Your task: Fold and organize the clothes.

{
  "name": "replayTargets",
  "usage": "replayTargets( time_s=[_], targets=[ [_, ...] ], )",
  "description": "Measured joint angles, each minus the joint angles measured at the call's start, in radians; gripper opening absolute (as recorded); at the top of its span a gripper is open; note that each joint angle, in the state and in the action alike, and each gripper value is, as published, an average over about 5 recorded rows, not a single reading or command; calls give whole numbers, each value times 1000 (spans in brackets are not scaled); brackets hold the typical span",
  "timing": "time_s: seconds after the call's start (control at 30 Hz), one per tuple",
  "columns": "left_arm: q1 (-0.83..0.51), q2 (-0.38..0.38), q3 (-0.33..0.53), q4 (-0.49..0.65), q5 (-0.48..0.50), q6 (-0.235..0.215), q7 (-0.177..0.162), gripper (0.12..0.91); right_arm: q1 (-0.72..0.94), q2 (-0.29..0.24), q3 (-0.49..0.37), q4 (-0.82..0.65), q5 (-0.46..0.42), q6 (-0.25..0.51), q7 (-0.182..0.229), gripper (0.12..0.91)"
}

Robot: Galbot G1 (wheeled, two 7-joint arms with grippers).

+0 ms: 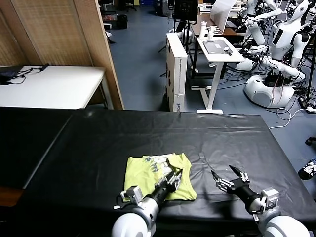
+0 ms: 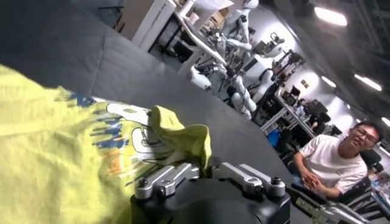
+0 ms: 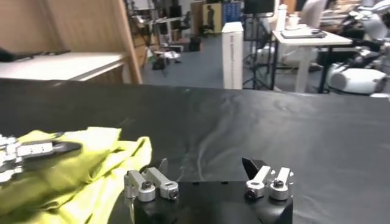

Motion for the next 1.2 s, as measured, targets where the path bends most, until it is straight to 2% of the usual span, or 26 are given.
replayTargets(
  time_s=[0.17, 0.3, 0.43, 0.57, 0.7, 0.8, 0.9, 0.97, 1.2],
  targets=[
    [1, 42, -81, -48, 9, -25, 1, 907, 30, -43, -86, 38, -44, -1, -50, 907],
    [4, 86, -147, -56, 41, -48, 4, 907, 74, -94, -181, 53, -135, 37, -109, 907],
    [3, 116, -192, -49, 72, -64, 13, 907, 135, -140, -277, 44, -232, 73, -151, 907],
    [-4, 134, -215, -36, 107, -77, 33, 907, 167, -159, -349, 28, -273, 86, -163, 907],
    [-6, 156, -223, -28, 149, -94, 59, 907, 162, -163, -375, 20, -289, 92, -162, 898],
    [-2, 178, -228, -27, 153, -98, 65, 907, 150, -162, -381, 17, -300, 96, -159, 816],
    [2, 194, -233, -27, 153, -101, 66, 907, 137, -156, -385, 16, -306, 97, -154, 639],
    [5, 203, -236, -28, 152, -103, 66, 907, 131, -151, -388, 13, -310, 97, -152, 556],
    [14, 215, -238, -33, 151, -106, 65, 907, 124, -131, -403, -8, -327, 96, -147, 480]
  ],
)
